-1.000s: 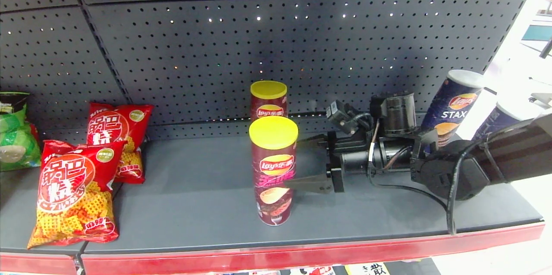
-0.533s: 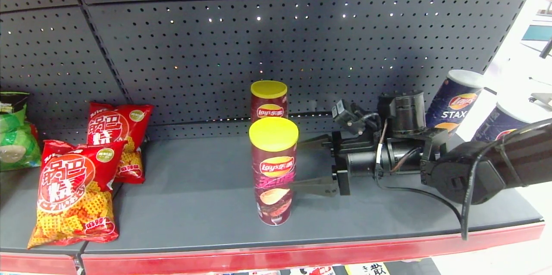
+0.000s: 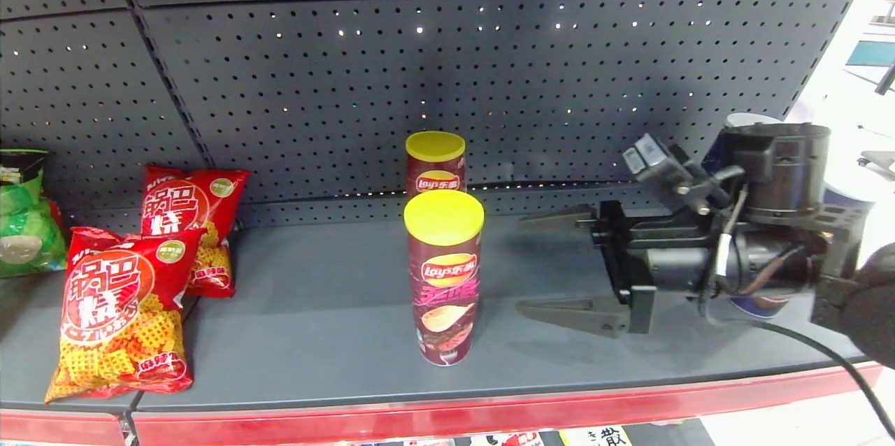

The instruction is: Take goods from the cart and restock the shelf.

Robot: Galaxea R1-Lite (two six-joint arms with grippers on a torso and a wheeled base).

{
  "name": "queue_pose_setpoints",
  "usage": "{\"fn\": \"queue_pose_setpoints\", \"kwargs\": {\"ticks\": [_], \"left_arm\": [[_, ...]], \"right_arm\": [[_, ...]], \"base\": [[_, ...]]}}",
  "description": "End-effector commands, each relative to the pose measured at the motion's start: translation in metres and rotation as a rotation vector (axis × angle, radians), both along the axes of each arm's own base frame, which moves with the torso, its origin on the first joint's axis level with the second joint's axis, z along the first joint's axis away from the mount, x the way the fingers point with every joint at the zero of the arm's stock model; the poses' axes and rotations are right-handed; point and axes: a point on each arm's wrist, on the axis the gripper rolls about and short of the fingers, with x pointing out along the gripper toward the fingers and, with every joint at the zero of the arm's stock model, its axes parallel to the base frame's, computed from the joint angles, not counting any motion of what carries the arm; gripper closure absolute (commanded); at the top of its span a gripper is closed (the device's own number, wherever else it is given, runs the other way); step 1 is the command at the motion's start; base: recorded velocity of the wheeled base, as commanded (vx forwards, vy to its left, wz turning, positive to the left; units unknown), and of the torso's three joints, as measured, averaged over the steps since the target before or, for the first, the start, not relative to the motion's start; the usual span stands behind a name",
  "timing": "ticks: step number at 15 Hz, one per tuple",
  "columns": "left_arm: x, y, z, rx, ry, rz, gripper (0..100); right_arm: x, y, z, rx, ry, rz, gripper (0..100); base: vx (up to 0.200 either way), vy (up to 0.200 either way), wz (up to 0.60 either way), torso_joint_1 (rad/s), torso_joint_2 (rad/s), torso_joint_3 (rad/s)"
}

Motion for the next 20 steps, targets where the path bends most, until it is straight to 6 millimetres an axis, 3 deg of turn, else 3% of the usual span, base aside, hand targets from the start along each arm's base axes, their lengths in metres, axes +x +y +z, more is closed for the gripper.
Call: {"fn": "queue_pose_setpoints", "kwargs": {"ticks": [1, 2, 4, 5, 7, 9, 10, 12, 13, 14, 20], "left_arm": [[0.000, 0.000, 0.000, -0.001, 0.002, 0.000, 0], [0.000, 0.000, 0.000, -0.001, 0.000, 0.000, 0], [0.000, 0.000, 0.000, -0.001, 0.002, 0.000, 0], [0.000, 0.000, 0.000, -0.001, 0.002, 0.000, 0], [0.000, 0.000, 0.000, -0.001, 0.002, 0.000, 0], [0.000, 0.000, 0.000, -0.001, 0.002, 0.000, 0], [0.000, 0.000, 0.000, -0.001, 0.002, 0.000, 0], [0.000, 0.000, 0.000, -0.001, 0.002, 0.000, 0], [0.000, 0.000, 0.000, -0.001, 0.002, 0.000, 0], [0.000, 0.000, 0.000, -0.001, 0.002, 0.000, 0], [0.000, 0.000, 0.000, -0.001, 0.002, 0.000, 0]], "right_arm": [[-0.057, -0.043, 0.018, 0.041, -0.072, -0.046, 0], [-0.082, -0.063, 0.015, 0.046, -0.092, -0.099, 0], [-0.100, -0.081, 0.020, 0.067, -0.153, -0.188, 0], [-0.120, -0.098, 0.033, 0.107, -0.228, -0.269, 0], [-0.151, -0.115, 0.045, 0.167, -0.324, -0.367, 0], [-0.174, -0.124, 0.041, 0.223, -0.342, -0.522, 0], [-0.190, -0.132, 0.035, 0.294, -0.321, -0.691, 0], [-0.208, -0.141, -0.003, 0.374, -0.267, -0.927, 0], [-0.210, -0.142, -0.014, 0.372, -0.245, -0.940, 0], [-0.220, -0.145, -0.047, 0.368, -0.227, -0.956, 0], [-0.244, -0.154, -0.096, 0.239, -0.077, -1.113, 0]], "base": [[0.000, 0.000, 0.00, 0.000, 0.00, 0.000], [0.000, 0.000, 0.00, 0.000, 0.00, 0.000], [0.000, 0.000, 0.00, 0.000, 0.00, 0.000], [0.000, 0.000, 0.00, 0.000, 0.00, 0.000], [0.000, 0.000, 0.00, 0.000, 0.00, 0.000], [0.000, 0.000, 0.00, 0.000, 0.00, 0.000], [0.000, 0.000, 0.00, 0.000, 0.00, 0.000], [0.000, 0.000, 0.00, 0.000, 0.00, 0.000], [0.000, 0.000, 0.00, 0.000, 0.00, 0.000], [0.000, 0.000, 0.00, 0.000, 0.00, 0.000], [0.000, 0.000, 0.00, 0.000, 0.00, 0.000]]}}
